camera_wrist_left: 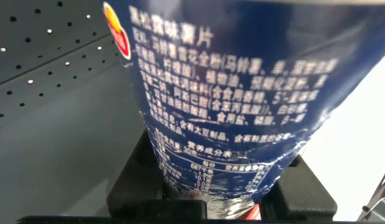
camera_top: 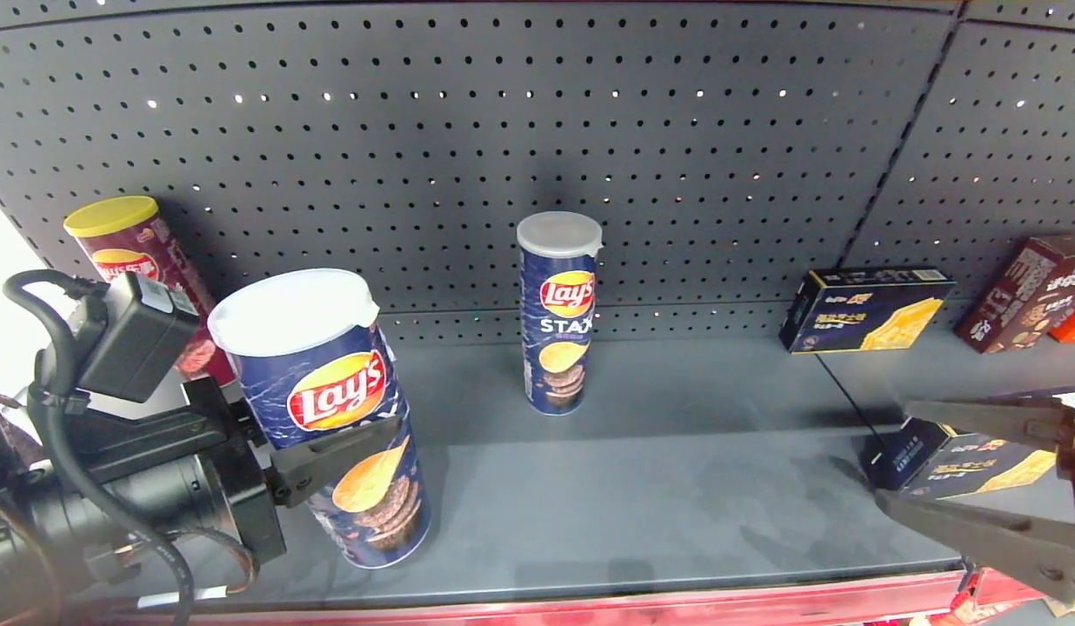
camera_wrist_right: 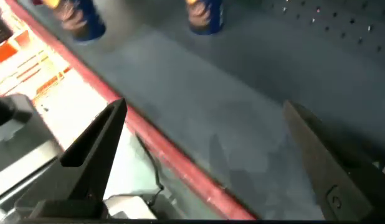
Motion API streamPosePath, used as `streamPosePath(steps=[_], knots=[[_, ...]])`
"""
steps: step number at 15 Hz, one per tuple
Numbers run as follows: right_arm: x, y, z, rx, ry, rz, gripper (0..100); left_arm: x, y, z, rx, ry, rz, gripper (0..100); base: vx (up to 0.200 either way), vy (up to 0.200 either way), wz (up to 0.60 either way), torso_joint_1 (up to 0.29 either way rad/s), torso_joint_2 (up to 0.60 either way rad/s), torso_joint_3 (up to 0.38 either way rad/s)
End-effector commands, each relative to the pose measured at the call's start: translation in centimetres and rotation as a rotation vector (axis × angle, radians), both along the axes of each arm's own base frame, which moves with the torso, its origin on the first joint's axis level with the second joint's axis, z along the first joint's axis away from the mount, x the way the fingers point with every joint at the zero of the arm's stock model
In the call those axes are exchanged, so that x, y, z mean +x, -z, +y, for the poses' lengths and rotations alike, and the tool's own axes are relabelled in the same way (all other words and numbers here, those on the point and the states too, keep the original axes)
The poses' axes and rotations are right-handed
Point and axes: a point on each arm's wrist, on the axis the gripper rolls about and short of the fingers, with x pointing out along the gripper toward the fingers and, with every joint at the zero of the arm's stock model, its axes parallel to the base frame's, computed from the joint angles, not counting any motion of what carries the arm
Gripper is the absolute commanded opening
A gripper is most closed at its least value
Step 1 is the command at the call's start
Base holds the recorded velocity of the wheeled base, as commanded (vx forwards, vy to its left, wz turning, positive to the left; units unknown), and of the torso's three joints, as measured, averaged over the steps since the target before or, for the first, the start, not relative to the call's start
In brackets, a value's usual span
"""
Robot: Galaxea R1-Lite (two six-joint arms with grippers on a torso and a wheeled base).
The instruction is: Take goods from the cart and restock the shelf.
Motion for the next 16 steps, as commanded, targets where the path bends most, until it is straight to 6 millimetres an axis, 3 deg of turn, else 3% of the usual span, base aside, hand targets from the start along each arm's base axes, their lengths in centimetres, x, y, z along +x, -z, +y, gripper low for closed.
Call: streamPosePath(steps=[1,7,11,12,16], knots=[[3.5,0.2,1.5,-0.016,0.023,0.028,100,0.2,-0.1,-0.1,0.000,0.000,-0.002,0,0.000,0.000,0.00,0.000,0.00,0.000],[9.9,-0.5,4.2,0.038,0.029,-0.081,100,0.3,-0.2,-0.1,-0.002,-0.001,-0.002,0,0.000,0.000,0.00,0.000,0.00,0.000],[11.8,-0.7,5.2,0.058,-0.026,-0.097,100,0.4,-0.1,-0.1,-0.001,-0.002,0.000,0,0.000,0.000,0.00,0.000,0.00,0.000],[14.4,-0.9,5.7,0.109,-0.107,-0.159,100,0.3,0.0,-0.1,0.000,-0.004,0.003,0,0.000,0.000,0.00,0.000,0.00,0.000],[16.3,-0.6,7.0,0.135,-0.239,-0.192,100,0.4,0.1,-0.1,0.001,-0.004,0.007,0,0.000,0.000,0.00,0.000,0.00,0.000]])
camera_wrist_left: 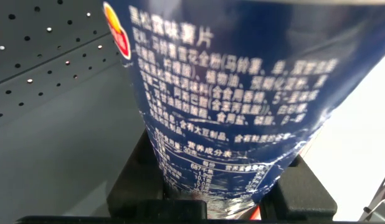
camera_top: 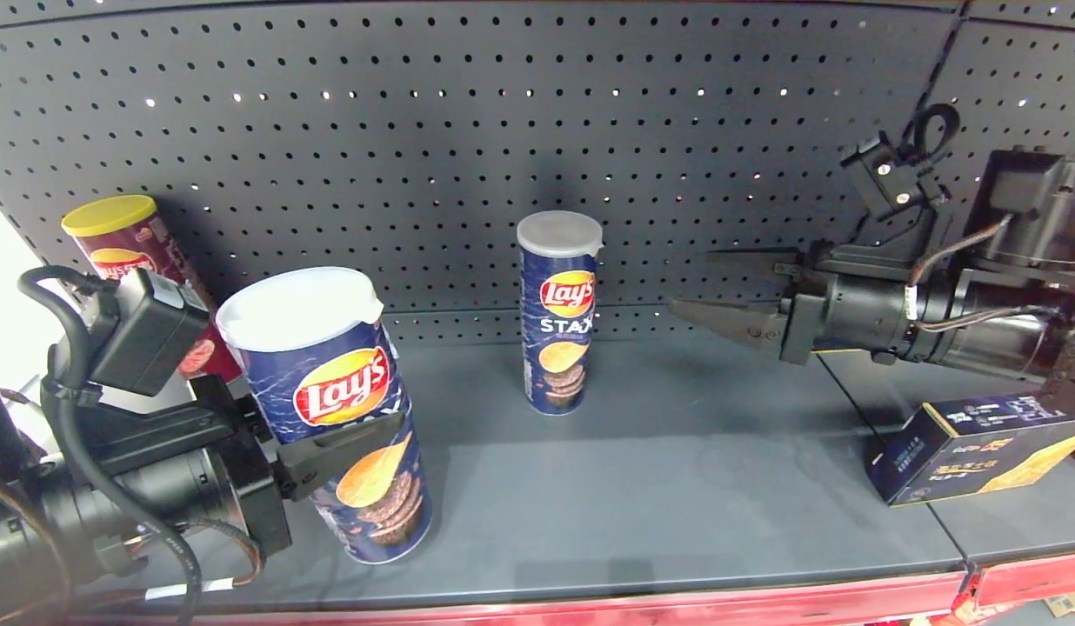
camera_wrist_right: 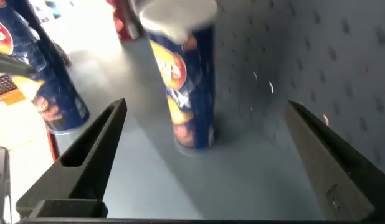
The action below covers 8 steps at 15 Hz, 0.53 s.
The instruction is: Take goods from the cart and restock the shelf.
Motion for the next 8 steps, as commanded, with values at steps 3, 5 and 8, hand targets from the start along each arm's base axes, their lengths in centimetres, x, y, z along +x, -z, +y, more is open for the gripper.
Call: streamPosePath(steps=[3,5,8], knots=[[2.3,1.5,1.4,-0.001,-0.079,-0.009,100,0.1,-0.1,-0.1,-0.005,0.002,0.002,0,0.000,0.000,0.00,0.000,0.00,0.000],[3.0,1.7,1.9,0.004,-0.116,-0.021,100,0.0,0.1,0.0,-0.002,0.002,0.009,0,0.000,0.000,0.00,0.000,0.00,0.000],[4.1,1.3,2.9,0.013,-0.150,-0.046,100,0.0,0.1,-0.1,-0.003,0.003,0.007,0,0.000,0.000,0.00,0.000,0.00,0.000]])
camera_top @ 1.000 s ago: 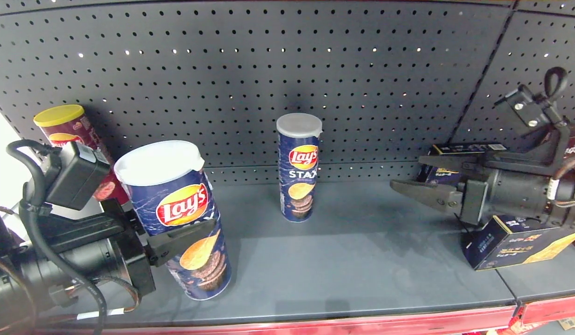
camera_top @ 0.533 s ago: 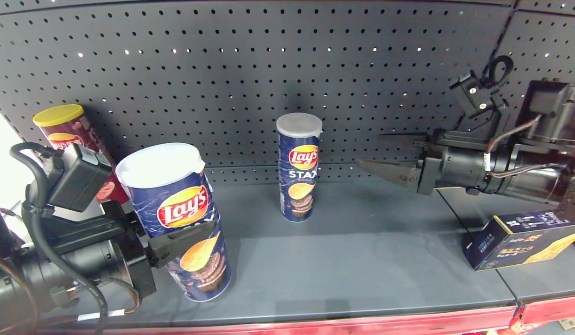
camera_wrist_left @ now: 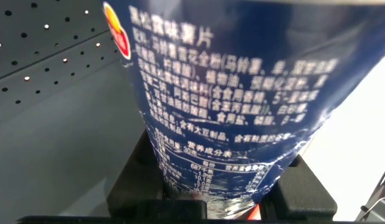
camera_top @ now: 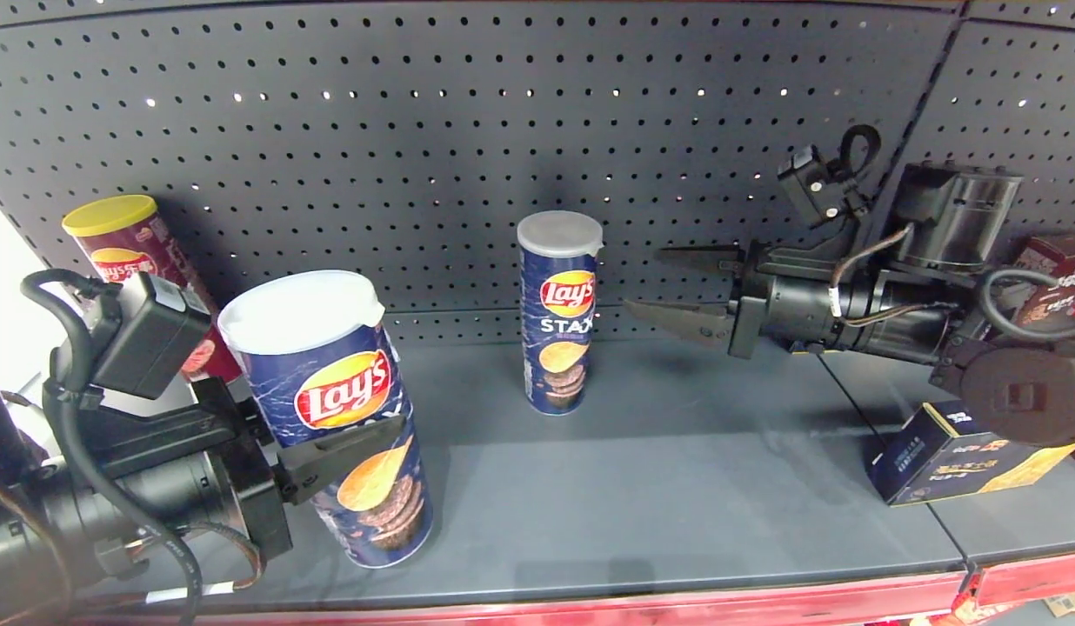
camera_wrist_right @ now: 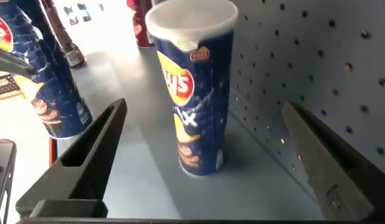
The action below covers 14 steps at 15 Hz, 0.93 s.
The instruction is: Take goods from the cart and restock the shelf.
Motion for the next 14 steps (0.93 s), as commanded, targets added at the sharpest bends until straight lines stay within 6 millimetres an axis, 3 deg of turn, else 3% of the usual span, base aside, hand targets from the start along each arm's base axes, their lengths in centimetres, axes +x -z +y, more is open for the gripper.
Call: streamPosePath(steps=[1,7,14], knots=[[1.1,0.0,0.9,0.004,-0.028,-0.011,100,0.0,0.0,0.0,-0.001,-0.001,-0.002,0,0.000,0.000,0.00,0.000,0.00,0.000],[3.1,0.7,2.7,-0.004,-0.051,-0.042,100,0.0,-0.1,0.0,-0.001,-0.001,-0.004,0,0.000,0.000,0.00,0.000,0.00,0.000],[4.1,3.3,4.5,-0.045,-0.084,-0.017,100,-0.1,0.0,0.1,-0.008,-0.003,0.002,0,0.000,0.000,0.00,0.000,0.00,0.000]])
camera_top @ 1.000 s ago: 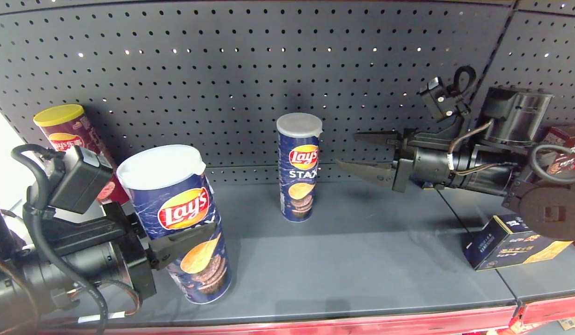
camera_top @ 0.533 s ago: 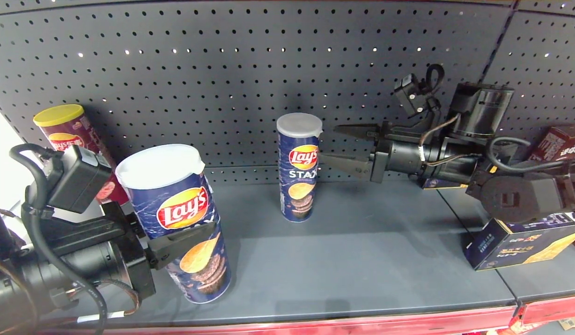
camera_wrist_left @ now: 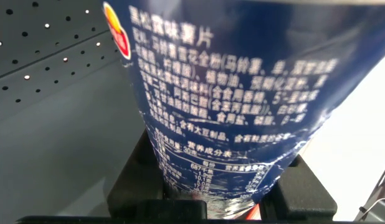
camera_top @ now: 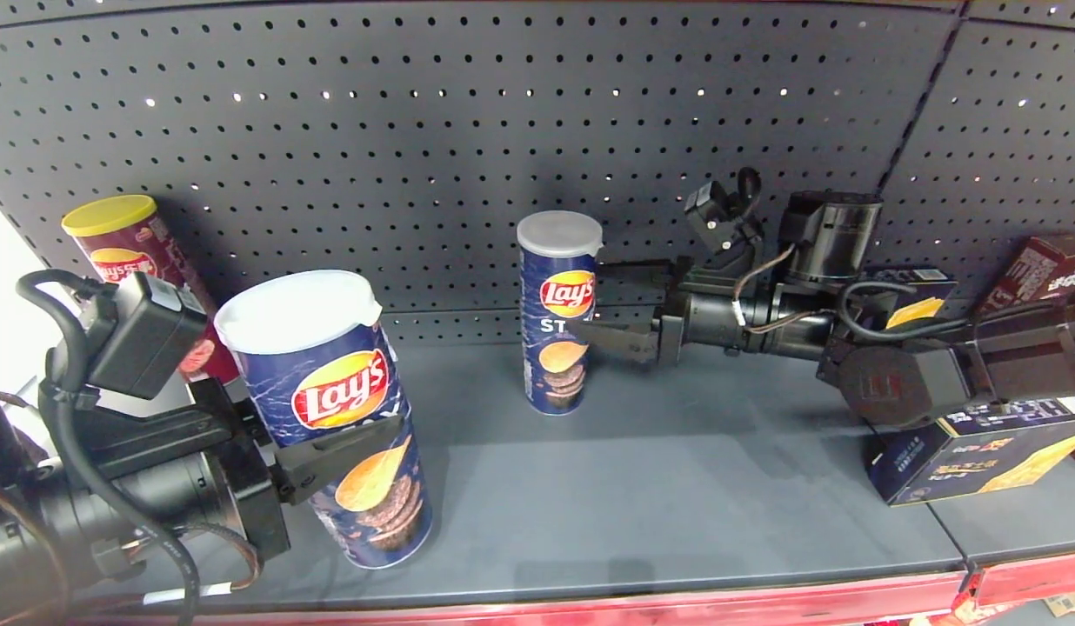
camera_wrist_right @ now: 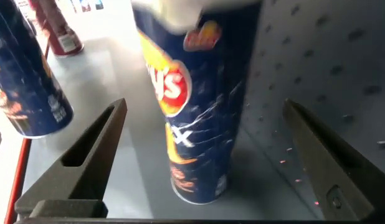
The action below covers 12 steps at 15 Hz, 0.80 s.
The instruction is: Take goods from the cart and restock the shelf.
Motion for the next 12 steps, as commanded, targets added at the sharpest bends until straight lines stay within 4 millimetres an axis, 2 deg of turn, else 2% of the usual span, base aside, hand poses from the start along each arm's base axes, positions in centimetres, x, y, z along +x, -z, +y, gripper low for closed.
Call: streamPosePath(steps=[1,12], knots=[[0.3,1.1,0.5,-0.015,-0.008,0.024,100,0.0,0.0,0.0,-0.004,0.000,0.002,0,0.000,0.000,0.00,0.000,0.00,0.000],[2.1,5.4,1.8,-0.070,-0.021,0.091,100,0.0,-0.1,0.0,-0.023,-0.004,0.014,0,0.000,0.000,0.00,0.000,0.00,0.000]])
